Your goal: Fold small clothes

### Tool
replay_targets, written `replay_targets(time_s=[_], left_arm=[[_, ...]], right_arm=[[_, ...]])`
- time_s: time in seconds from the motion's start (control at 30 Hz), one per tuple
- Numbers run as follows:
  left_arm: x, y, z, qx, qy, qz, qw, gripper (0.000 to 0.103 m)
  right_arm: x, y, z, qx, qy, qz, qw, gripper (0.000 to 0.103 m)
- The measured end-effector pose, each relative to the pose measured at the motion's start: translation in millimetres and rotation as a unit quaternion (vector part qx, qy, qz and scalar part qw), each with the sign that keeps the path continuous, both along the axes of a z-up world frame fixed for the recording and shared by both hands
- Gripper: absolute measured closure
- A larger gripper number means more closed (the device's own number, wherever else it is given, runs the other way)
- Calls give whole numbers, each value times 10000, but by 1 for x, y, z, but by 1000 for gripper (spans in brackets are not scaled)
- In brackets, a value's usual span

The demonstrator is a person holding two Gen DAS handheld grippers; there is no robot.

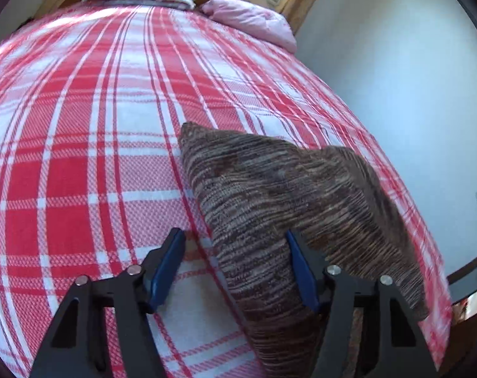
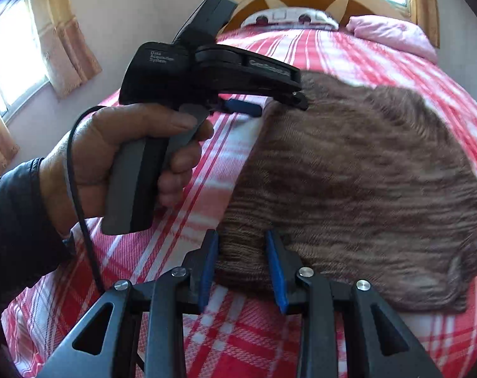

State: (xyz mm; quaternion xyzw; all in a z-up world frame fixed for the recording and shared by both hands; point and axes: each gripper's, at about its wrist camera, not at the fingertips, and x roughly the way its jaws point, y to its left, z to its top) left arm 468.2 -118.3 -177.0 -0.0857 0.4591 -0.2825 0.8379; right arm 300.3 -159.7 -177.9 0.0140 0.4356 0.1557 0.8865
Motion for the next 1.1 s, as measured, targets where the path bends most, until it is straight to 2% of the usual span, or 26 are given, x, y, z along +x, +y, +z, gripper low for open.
replay_targets(time_s=[0.13,0.33,0.43,0.53,0.6,0.67,0.77,0.83,0.9,0.93,0.97,1.0,1.1], left_arm=[[-8,4,2,267,-300,-109,9991,34],[-15,20,1,96,-379,44,9992,29],[-12,19,4,108,-391,104,9991,27],[-26,32,12,-251,-313,317,9987,28],[-41,36,16,-356,-275,339,9984,28],[-65,36,23,-195,-367,323,9986,28],[-97,30,26,-204,-436,158,9987,28],[-109,20,24,5,-429,67,9991,28],[-120,5,18,464,-504,-81,9976,28],[-127,-3,12,847,-595,-118,9946,28],[-129,-7,6,1071,-592,-124,9924,28],[-131,-8,1,1217,-522,-131,9911,27],[-135,-5,2,1291,-562,-173,9899,24]], right_arm=[[-6,16,-4,-325,-26,81,9994,68],[-7,24,-6,-484,-17,61,9988,66],[-10,28,-3,-415,-23,100,9991,64],[-24,14,12,26,-144,231,9996,64],[-37,-11,26,90,-498,-15,9987,64],[-47,-40,39,36,-810,-434,9958,64],[-55,-85,53,126,-1048,-1188,9873,64],[-48,-105,53,175,-953,-1462,9845,66],[-38,-114,46,362,-757,-1516,9849,70],[-33,-116,40,374,-612,-1544,9854,83],[-29,-117,34,348,-469,-1564,9860,88],[-28,-117,27,409,-333,-1588,9859,95],[-41,-119,28,454,-329,-1553,9863,97]])
